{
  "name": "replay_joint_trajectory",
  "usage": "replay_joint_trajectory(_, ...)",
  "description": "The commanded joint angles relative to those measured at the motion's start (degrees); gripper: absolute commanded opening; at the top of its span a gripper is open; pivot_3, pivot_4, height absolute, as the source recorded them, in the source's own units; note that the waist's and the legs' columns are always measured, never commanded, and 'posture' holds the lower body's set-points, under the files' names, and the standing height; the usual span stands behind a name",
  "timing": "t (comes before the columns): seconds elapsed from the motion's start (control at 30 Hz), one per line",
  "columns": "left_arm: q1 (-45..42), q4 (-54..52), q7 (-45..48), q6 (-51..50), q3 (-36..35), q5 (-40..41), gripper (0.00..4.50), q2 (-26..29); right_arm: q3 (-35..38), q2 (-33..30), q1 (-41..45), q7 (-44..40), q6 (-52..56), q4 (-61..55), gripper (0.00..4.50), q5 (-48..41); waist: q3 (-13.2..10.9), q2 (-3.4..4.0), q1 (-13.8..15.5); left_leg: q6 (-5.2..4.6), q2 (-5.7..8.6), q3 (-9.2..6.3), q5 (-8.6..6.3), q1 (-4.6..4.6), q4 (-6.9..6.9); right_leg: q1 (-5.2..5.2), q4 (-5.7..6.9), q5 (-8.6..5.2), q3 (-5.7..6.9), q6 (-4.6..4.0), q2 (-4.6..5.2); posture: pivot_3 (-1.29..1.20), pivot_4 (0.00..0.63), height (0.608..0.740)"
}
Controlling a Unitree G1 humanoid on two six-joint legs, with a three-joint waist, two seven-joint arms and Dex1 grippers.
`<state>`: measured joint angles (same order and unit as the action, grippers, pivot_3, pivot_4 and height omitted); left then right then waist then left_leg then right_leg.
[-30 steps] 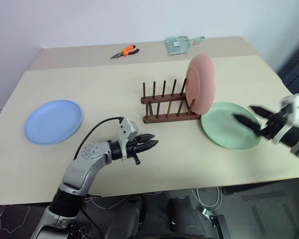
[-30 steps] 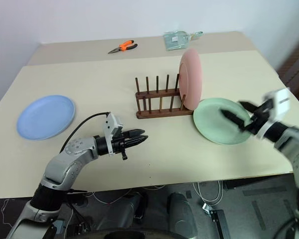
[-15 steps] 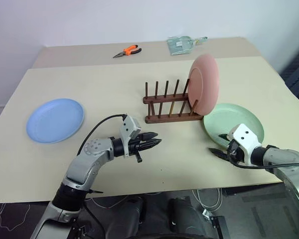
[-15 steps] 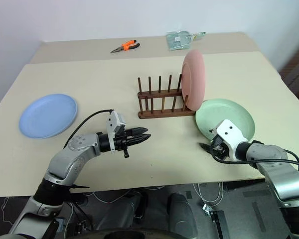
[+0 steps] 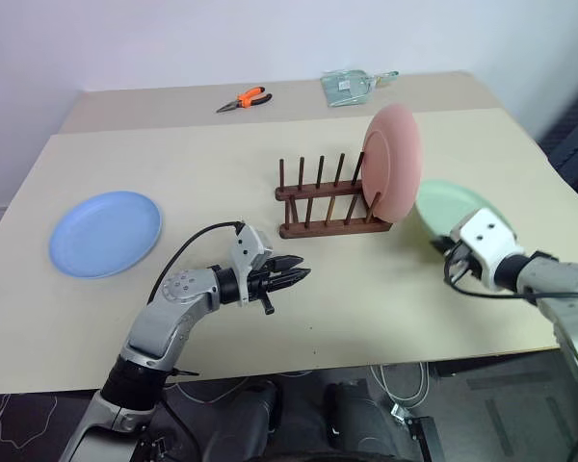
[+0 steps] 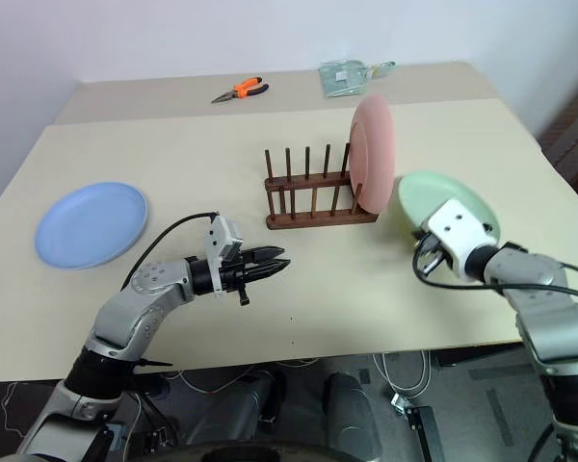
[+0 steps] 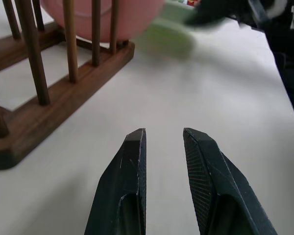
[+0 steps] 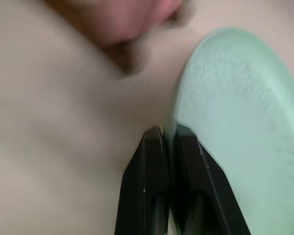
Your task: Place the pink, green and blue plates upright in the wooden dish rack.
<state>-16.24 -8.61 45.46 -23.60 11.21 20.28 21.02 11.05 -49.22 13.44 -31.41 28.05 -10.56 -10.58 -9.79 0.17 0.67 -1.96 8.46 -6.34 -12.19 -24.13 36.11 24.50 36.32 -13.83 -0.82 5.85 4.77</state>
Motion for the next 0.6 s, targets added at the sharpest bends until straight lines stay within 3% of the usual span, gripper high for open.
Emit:
replay_joint_trajectory(0.03,-0.42,1.35,-1.45,3.50,-2.22,-1.32,1.22,-0.18,8.54,2.25,7.78,2.91,-3.40,-0.28,0.07,-4.38,-0.01,-0.01,0.14,0.00,-0.01,-0.01,0.01,0.00,-0.02,0.01,0.00,0.01,0.01,0.01,-0.01,0.00,0.150,0.727)
replay_joint_trajectory(0.23,0.00,2.29,-2.28,5.78,-4.87,-1.15,1.22,0.05,15.65,7.69,21.34,2.45,3.59,-6.23,0.07,-23.38,-0.01,-0.01,0.12,-0.10,-0.03,-0.05,0.06,-0.02,-0.10,0.05,-0.01,0.04,0.04,0.06,-0.03,0.00,0.150,0.727)
replay_joint_trajectory(0.33,0.86,1.64,-1.86,5.90,-5.99,-0.56,1.22,0.67,17.13,11.14,25.80,2.99,12.56,-11.67,0.07,-44.22,0.00,0.00,0.09,-0.11,-0.04,-0.06,0.06,-0.03,-0.09,0.04,-0.01,0.05,0.04,0.04,-0.03,0.00,0.150,0.727)
replay_joint_trajectory(0.4,1.51,0.66,-1.40,4.71,-6.82,0.77,1.22,1.05,18.10,13.91,28.35,7.59,16.34,-11.54,0.07,-59.42,-0.01,-0.01,0.00,-0.13,-0.04,-0.06,0.06,-0.03,-0.10,0.05,-0.01,0.05,0.03,0.03,-0.03,0.00,0.150,0.727)
replay_joint_trajectory(0.47,2.41,-0.63,-0.70,3.45,-7.18,1.82,1.22,1.61,17.40,15.63,28.31,9.87,18.10,-11.85,0.07,-69.48,0.00,-0.02,0.05,-0.14,-0.05,-0.06,0.06,-0.03,-0.09,0.04,-0.01,0.05,0.03,0.01,-0.03,0.00,0.150,0.727)
replay_joint_trajectory(0.6,3.46,-1.96,-1.01,2.66,-6.94,2.07,1.22,2.12,13.88,19.12,27.51,17.21,18.16,-11.13,0.07,-78.25,0.00,-0.02,0.11,-0.18,-0.04,-0.05,0.05,-0.03,-0.08,0.02,-0.06,0.05,0.02,-0.03,-0.02,0.00,0.150,0.727)
